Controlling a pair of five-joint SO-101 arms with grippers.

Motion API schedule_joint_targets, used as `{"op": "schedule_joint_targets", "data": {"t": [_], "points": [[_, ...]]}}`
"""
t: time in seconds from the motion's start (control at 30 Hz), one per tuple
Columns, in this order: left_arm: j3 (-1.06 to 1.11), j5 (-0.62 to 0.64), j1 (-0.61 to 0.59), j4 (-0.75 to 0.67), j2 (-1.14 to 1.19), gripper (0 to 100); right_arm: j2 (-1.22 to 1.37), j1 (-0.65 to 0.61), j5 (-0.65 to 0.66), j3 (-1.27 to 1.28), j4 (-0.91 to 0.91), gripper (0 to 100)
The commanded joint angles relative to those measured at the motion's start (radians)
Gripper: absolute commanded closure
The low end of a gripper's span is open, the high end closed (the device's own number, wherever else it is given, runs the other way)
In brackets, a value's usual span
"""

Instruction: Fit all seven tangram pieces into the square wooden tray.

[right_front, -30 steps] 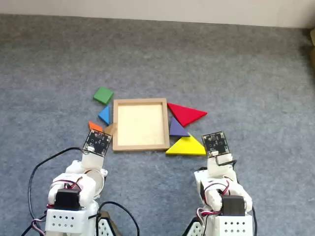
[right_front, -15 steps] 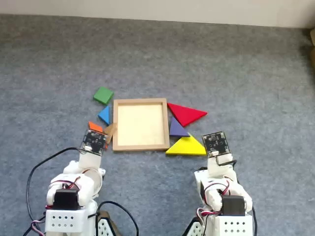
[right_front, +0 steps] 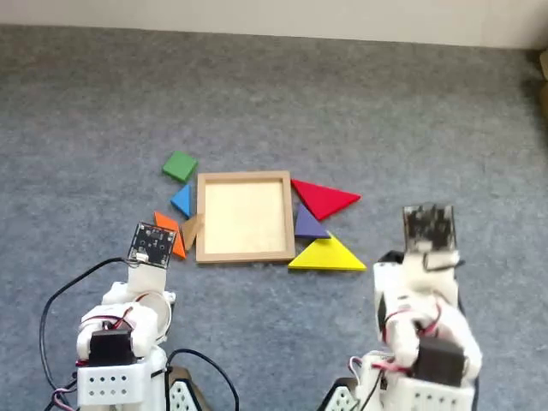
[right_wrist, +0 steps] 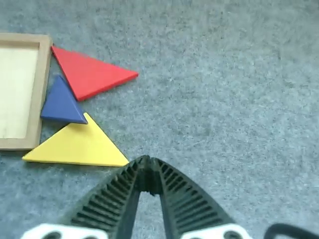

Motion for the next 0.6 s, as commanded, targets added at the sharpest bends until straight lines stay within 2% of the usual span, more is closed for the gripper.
{"op": "schedule_joint_targets", "data": {"t": [0.0, 0.1, 0.23, 0.4, 0.57], "points": [[-0.022, -0.003, -0.019, -0.012, -0.045, 99, 0.386, 0.007, 0.005, -0.305, -0.001, 99.4], [-0.022, -0.003, -0.019, -0.012, -0.045, 99, 0.59, -0.007, 0.005, -0.458, -0.005, 98.9], [-0.021, -0.005, -0.019, -0.014, -0.045, 99, 0.82, -0.124, 0.005, -0.615, -0.081, 98.9], [-0.013, -0.005, -0.03, -0.035, -0.045, 99, 1.084, -0.262, 0.006, -0.676, -0.156, 98.2], [-0.012, -0.003, -0.111, -0.089, -0.044, 99, 1.349, -0.357, 0.005, -0.84, -0.176, 82.7]]}}
